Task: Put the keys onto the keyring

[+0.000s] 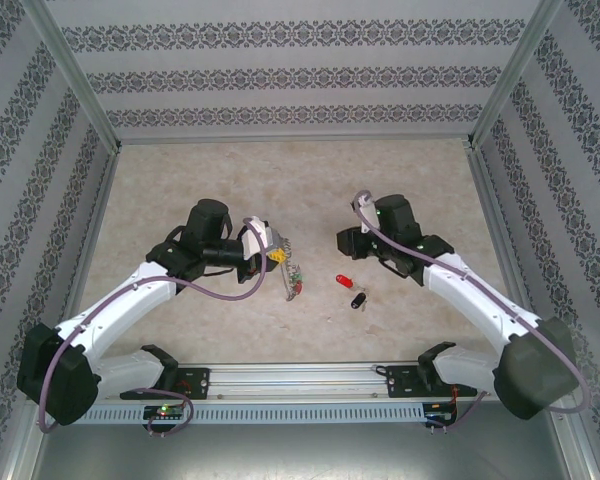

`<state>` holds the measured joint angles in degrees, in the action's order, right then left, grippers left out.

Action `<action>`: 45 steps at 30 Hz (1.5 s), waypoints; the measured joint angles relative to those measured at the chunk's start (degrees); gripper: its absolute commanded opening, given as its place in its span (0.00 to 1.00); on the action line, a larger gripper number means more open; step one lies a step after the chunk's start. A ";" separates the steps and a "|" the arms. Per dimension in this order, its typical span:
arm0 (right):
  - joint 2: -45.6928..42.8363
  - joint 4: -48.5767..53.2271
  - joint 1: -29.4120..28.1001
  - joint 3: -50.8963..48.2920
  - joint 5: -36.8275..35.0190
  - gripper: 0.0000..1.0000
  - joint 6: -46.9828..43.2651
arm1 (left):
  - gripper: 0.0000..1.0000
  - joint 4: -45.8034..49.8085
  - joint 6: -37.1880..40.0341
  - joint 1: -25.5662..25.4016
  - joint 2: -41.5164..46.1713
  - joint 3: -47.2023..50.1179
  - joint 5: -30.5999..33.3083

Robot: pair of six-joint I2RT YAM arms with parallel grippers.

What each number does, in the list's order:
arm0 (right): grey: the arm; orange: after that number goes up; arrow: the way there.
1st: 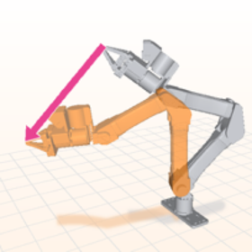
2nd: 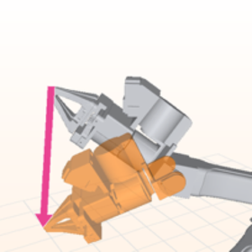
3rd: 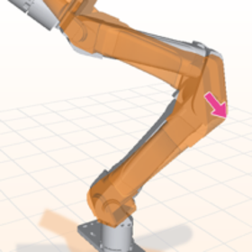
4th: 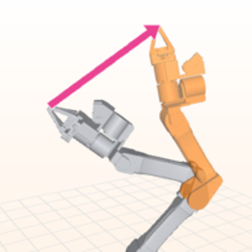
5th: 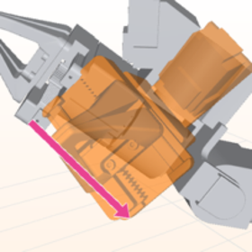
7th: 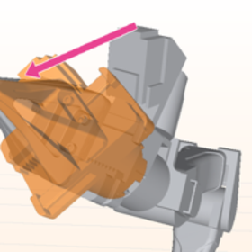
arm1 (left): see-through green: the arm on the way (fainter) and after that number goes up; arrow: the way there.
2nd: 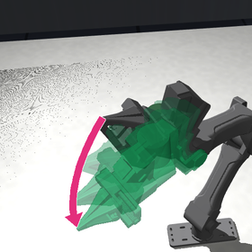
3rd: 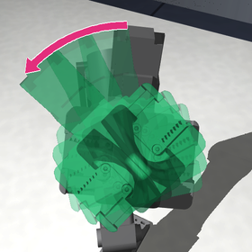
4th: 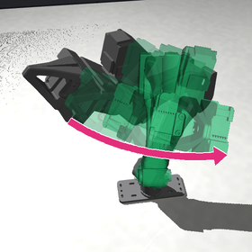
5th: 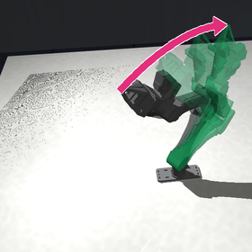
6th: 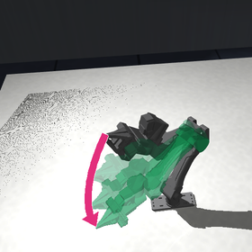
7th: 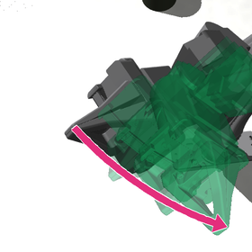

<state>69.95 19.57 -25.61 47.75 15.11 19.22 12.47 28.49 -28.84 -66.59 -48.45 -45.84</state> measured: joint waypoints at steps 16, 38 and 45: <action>18.03 15.52 -0.17 4.09 -8.07 0.30 7.87 | 0.00 3.45 1.25 0.00 0.61 -0.11 1.33; 26.25 15.63 -1.55 7.43 -8.04 0.21 7.15 | 0.00 3.91 1.25 0.00 0.59 -0.68 1.36; 26.93 15.63 -1.95 7.48 -8.04 0.18 6.95 | 0.00 3.91 1.25 0.00 0.59 -0.70 1.36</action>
<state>96.88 35.20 -27.55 55.22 7.07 26.17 16.38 29.74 -28.84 -66.00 -49.15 -44.49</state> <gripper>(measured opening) 0.202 0.058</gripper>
